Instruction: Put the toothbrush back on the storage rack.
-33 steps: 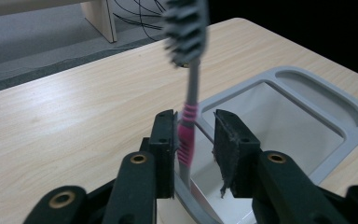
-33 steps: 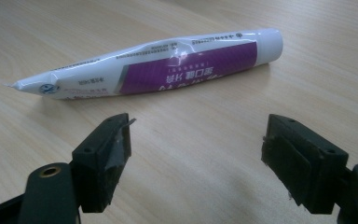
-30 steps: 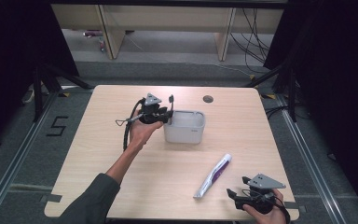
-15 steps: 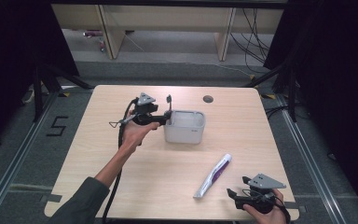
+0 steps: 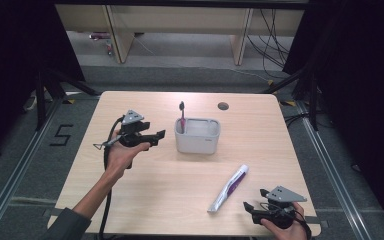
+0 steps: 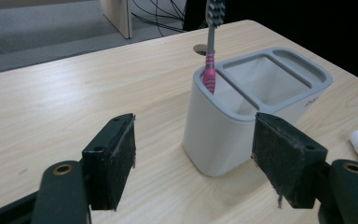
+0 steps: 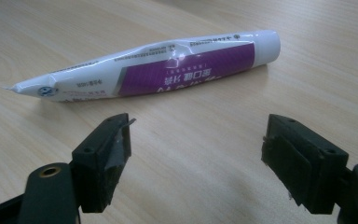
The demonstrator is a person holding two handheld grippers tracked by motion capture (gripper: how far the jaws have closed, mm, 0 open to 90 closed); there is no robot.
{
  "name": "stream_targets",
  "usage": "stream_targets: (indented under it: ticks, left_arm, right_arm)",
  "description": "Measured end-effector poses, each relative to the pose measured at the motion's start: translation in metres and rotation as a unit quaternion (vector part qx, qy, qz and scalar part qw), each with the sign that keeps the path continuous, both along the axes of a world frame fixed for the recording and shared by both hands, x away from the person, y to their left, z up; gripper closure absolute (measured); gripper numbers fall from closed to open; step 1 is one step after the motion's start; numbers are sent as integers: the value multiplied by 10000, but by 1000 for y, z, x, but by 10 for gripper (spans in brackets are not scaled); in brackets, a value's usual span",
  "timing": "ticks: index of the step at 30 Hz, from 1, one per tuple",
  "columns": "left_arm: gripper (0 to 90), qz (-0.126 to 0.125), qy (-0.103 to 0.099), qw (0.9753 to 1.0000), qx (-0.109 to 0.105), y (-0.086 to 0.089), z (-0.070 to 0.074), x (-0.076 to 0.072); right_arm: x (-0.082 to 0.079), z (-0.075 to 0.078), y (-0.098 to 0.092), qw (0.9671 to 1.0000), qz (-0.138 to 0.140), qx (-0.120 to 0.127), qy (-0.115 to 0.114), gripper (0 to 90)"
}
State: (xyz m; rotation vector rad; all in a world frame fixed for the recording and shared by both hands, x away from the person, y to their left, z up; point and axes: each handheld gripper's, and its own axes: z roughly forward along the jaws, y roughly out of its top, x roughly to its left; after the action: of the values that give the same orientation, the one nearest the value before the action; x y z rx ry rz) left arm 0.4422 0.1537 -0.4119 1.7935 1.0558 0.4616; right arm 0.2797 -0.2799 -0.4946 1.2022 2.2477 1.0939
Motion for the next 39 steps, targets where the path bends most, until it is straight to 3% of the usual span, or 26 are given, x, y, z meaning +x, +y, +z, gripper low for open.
stream_targets:
  ticks: [5,18,35,39]
  left_arm:
    - [279,-19,17,10000,-92,8,-4,-10]
    - [230,-372,-30,9990,-251,15,-13,-33]
    - [177,-753,-48,9971,-82,21,-32,-61]
    - [164,-903,-27,9959,-48,21,-38,-71]
  right_arm:
    - [0,0,0,10000,-3,-5,-2,239]
    - [0,0,0,10000,3,-17,0,238]
    - [0,0,2,9999,71,13,109,238]
    - [0,0,2,10000,36,-29,21,238]
